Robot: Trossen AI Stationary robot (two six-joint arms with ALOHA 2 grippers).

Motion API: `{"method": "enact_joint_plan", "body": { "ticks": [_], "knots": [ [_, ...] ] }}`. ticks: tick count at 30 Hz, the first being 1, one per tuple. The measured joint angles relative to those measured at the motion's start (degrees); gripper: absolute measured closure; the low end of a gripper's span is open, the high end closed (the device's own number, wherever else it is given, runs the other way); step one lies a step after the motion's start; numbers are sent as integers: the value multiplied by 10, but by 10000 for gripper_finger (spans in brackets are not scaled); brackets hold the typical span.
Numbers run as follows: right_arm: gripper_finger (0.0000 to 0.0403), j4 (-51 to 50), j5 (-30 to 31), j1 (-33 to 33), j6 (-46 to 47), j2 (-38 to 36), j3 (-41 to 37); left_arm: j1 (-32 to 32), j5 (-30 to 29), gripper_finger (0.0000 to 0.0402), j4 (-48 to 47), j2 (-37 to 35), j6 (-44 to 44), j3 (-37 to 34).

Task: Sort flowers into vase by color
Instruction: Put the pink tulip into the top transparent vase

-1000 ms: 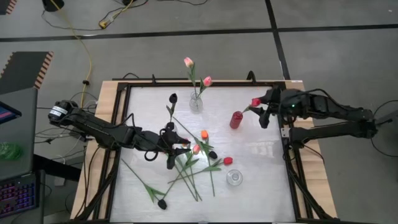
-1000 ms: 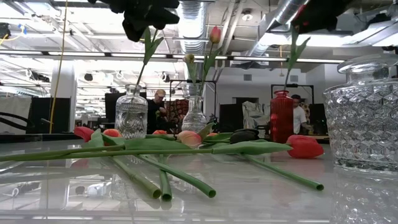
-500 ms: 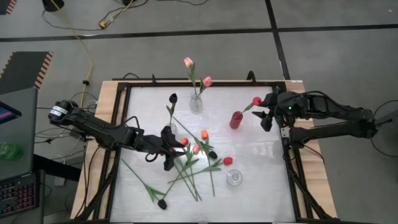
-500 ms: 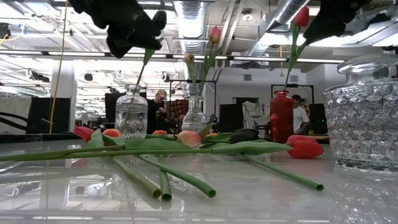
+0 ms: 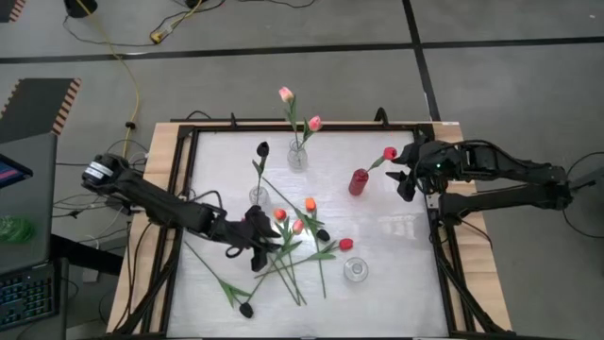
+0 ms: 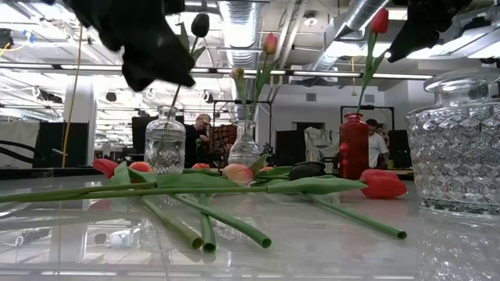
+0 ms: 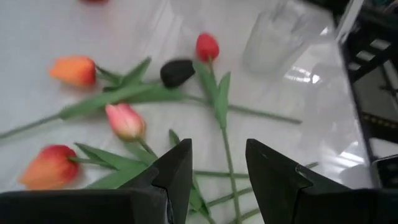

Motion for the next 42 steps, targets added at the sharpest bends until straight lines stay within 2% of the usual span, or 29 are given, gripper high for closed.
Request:
{"method": "enact_joint_plan", "body": {
  "ticks": [11,18,29,42],
  "knots": [
    [172,0,-13,0,49,1,0,10,-14,264,-8,134,42,72],
    [172,0,-14,0,49,5,0,40,-67,264,-18,162,49,91],
    [172,0,-14,0,49,45,0,54,-50,264,-27,218,14,91],
    [172,1,-14,0,49,88,0,59,-49,265,-55,218,-4,87]
  ]
}}
